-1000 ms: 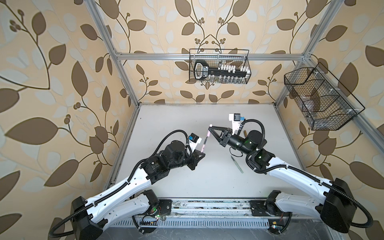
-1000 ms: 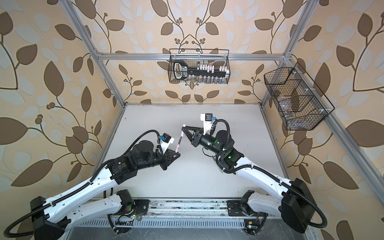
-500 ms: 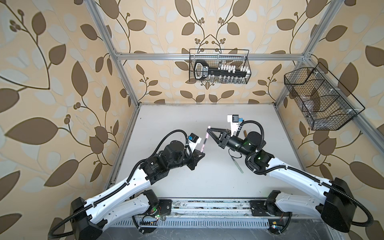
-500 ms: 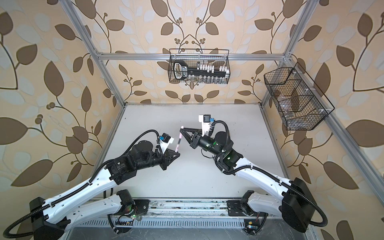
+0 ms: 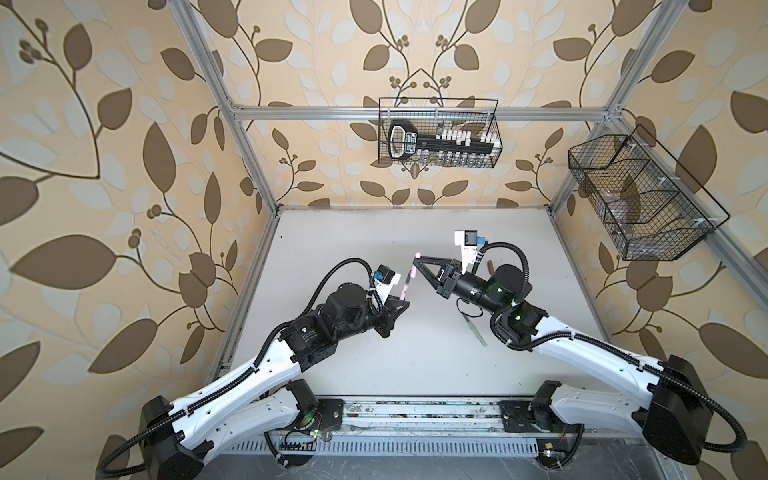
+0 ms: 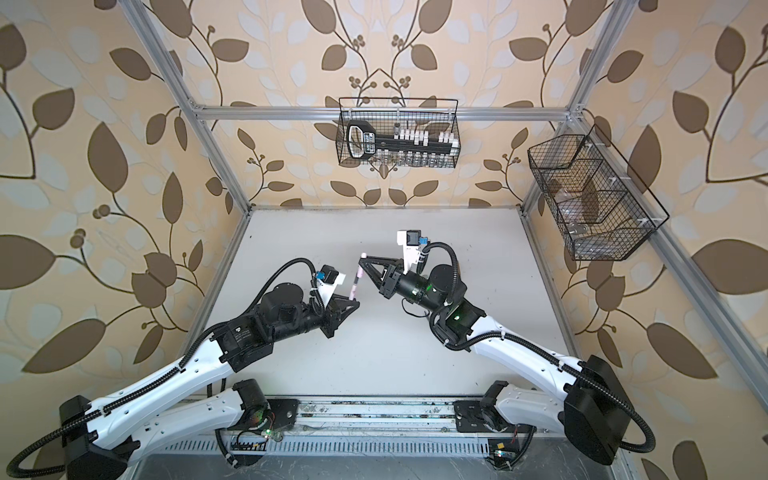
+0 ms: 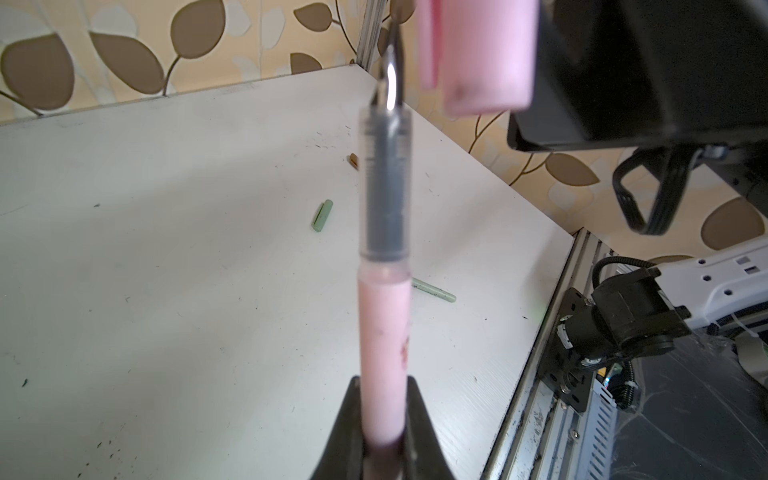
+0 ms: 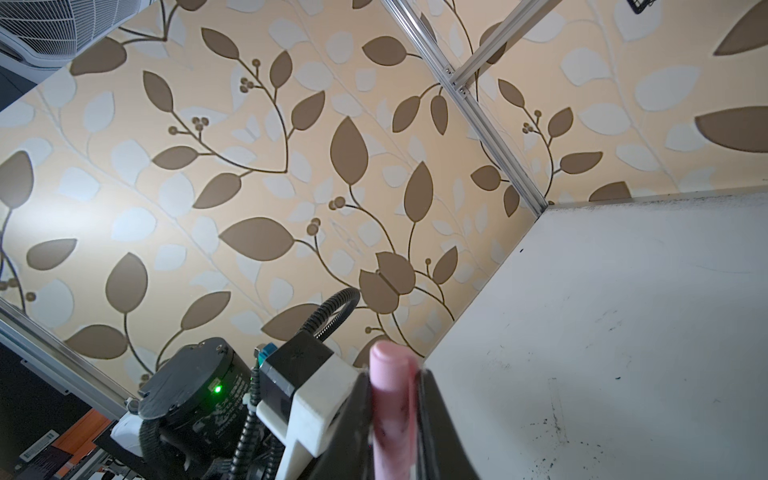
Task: Insert the pens into the pen caps
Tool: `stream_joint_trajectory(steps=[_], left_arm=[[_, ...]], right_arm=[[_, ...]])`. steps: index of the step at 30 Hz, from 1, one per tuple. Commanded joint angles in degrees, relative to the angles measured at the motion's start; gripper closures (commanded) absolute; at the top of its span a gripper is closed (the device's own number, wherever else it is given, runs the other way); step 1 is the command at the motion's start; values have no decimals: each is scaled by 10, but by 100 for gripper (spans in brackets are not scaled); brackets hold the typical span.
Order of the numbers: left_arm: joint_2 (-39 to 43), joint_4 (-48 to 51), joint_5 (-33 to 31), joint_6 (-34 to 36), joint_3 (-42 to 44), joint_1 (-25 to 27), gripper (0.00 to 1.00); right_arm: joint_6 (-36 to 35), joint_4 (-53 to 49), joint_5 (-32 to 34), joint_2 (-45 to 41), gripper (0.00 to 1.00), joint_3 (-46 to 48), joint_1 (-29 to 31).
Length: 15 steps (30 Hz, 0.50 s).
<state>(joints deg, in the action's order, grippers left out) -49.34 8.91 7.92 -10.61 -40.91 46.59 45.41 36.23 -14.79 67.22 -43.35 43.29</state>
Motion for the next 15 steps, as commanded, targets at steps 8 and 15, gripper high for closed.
stream_joint_trajectory(steps=[8,15], left_arm=[[10,-38,-7,16,-7,7,89],[16,-35,3,21,-6,7,89]], right_arm=[[-28,-3,15,-6,83,-35,-1],[-50,-19,5,5,83,-80,-25]])
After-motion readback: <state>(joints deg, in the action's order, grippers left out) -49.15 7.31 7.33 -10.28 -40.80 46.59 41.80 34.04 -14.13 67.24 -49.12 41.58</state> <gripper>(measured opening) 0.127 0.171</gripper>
